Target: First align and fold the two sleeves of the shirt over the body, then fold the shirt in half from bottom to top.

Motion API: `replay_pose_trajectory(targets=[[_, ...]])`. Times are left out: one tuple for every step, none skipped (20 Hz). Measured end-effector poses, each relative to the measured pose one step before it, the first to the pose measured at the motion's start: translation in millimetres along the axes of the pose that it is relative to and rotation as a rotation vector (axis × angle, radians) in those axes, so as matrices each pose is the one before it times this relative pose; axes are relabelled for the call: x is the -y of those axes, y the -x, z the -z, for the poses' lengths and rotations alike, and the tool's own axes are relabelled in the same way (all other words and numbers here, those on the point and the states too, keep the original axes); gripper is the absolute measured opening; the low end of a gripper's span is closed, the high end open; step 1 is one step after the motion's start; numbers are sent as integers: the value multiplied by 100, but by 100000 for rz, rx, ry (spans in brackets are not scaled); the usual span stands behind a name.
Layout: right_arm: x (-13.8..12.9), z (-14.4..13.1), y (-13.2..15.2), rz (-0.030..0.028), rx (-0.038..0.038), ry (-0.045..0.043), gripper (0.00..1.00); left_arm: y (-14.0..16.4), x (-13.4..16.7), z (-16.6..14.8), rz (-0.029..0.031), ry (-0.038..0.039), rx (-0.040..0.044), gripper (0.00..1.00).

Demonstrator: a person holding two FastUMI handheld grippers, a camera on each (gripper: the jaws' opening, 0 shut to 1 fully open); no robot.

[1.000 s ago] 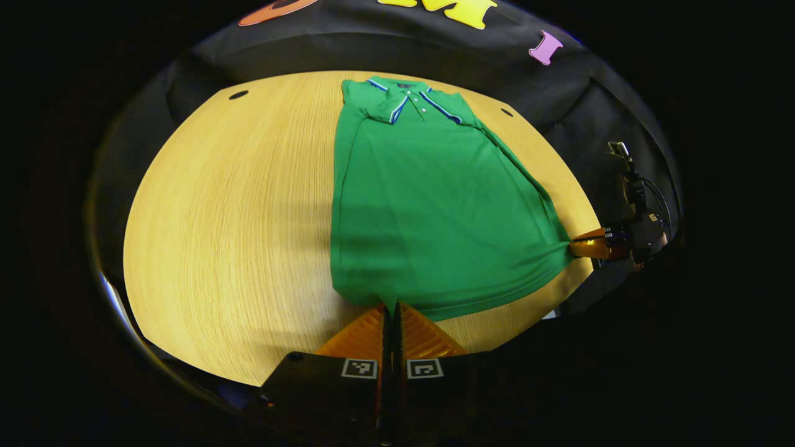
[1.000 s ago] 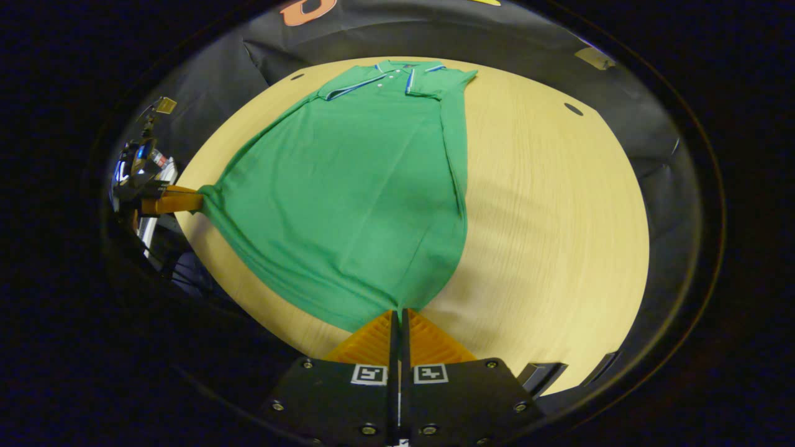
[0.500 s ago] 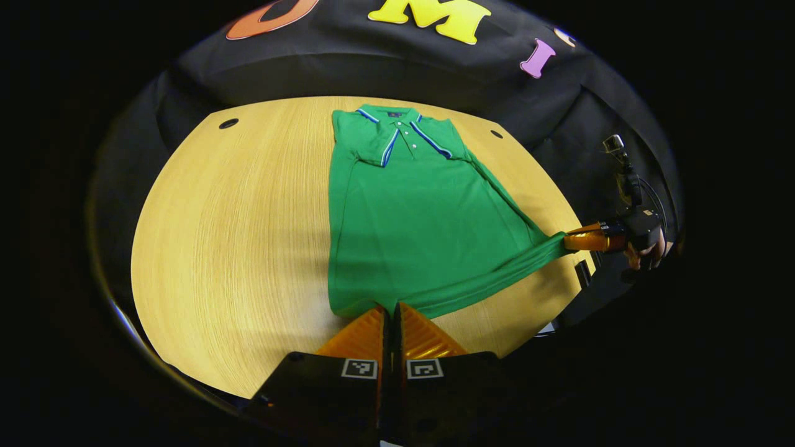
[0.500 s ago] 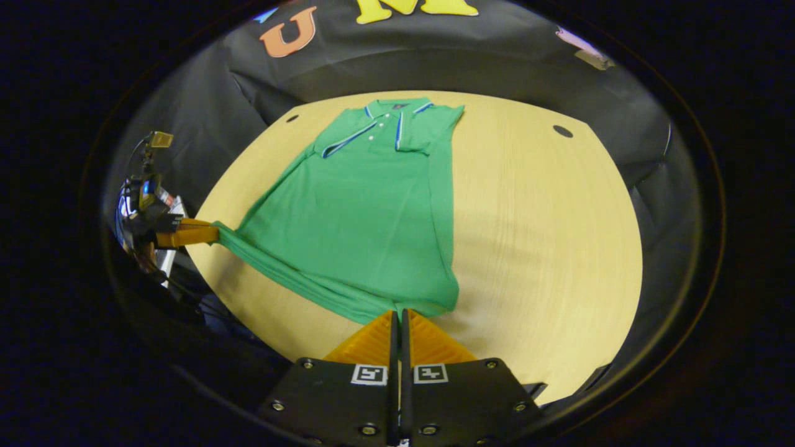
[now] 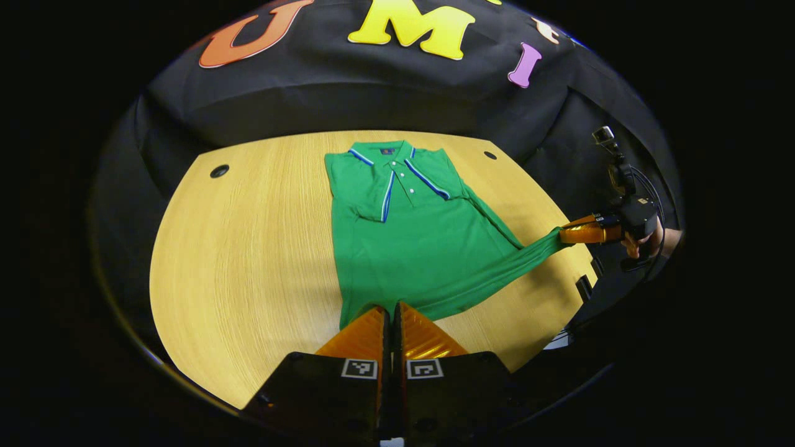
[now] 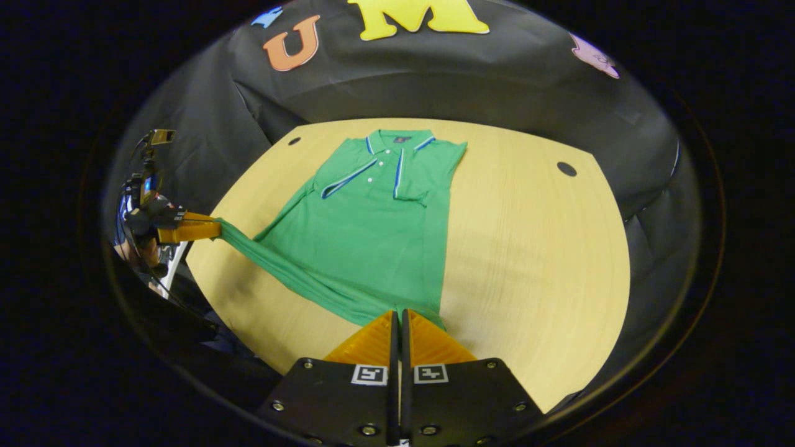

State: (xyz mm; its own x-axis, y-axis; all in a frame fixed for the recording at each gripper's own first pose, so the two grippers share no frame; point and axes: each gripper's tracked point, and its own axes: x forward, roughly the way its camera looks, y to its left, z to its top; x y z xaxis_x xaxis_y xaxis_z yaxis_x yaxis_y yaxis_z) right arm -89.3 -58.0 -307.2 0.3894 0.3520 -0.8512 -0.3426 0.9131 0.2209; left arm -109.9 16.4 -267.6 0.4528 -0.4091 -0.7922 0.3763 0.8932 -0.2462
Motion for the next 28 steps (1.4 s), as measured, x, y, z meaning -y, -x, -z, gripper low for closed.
replay_pose_trajectory(targets=[[148,-1103,121,242,1679,227,1,2,-213,-918,-126,22,1863,3],[816,-1633,-101,181,1117,175,1,-66,-266,-1138,-98,-34,1678,3],[147,-948,3,365,1474,32,1,-155,-192,-779,-90,-103,1494,3],[99,-887,-119,86,1324,-216,1,-73,-298,-882,-226,-198,1298,3],[24,-615,-60,-114,658,-339,1,-196,-205,-694,-114,-758,830,3],[-4,-698,-179,-57,796,-776,1,-141,-175,-660,-201,-1247,828,3],[12,-600,-100,-475,606,-765,1,-171,-150,-683,-183,-1308,920,3],[96,-578,-183,-130,590,-393,1,-273,-198,-788,-150,-802,1100,3],[194,-669,-99,254,685,78,1,-988,-206,-462,-136,-724,481,3],[163,-647,-74,347,666,133,1,-399,-249,-628,-193,-555,705,3],[253,-698,-114,500,741,16,1,-208,-264,-745,-75,-472,824,3],[195,-780,-147,530,984,-174,1,-280,-359,-714,47,-282,1059,3],[317,-781,-149,820,1026,-228,1,-283,-189,-641,-39,16,1025,3],[447,-855,-180,1408,937,-473,1,-343,-311,-679,-177,293,986,10],[266,-882,-158,731,1164,-745,1,-262,-370,-629,-707,870,941,10],[83,-772,-170,268,1104,-516,1,-337,-447,-565,-1246,1051,1206,3],[195,-675,-146,546,788,126,1,-237,-362,-475,-744,1124,1202,3],[139,-659,-115,250,734,177,1,-400,-353,-655,-652,810,1484,3],[55,-667,-292,317,736,73,1,-524,-267,-546,-542,369,1164,4],[-86,-549,-331,166,788,-494,1,-455,-208,-569,-366,284,1132,3],[-53,-616,-341,241,582,-995,1,-462,-195,-492,-477,332,888,3],[-20,-499,-335,183,234,-393,1,-341,-218,-424,-479,497,608,3],[80,-587,-389,468,608,300,1,-301,-177,-373,-182,556,807,3],[55,-629,-420,500,617,329,1,-349,-124,-467,-77,434,784,3],[-18,-763,-483,407,955,-356,0,-440,-197,-295,-407,44,523,3],[-9,-738,-545,434,927,-1160,1,-550,-235,-409,-551,1,439,3],[-61,-764,-514,169,1316,-1584,1,-468,-404,-280,-890,90,528,3],[11,-627,-549,473,1218,-570,1,-419,-295,-368,-853,508,500,3]])
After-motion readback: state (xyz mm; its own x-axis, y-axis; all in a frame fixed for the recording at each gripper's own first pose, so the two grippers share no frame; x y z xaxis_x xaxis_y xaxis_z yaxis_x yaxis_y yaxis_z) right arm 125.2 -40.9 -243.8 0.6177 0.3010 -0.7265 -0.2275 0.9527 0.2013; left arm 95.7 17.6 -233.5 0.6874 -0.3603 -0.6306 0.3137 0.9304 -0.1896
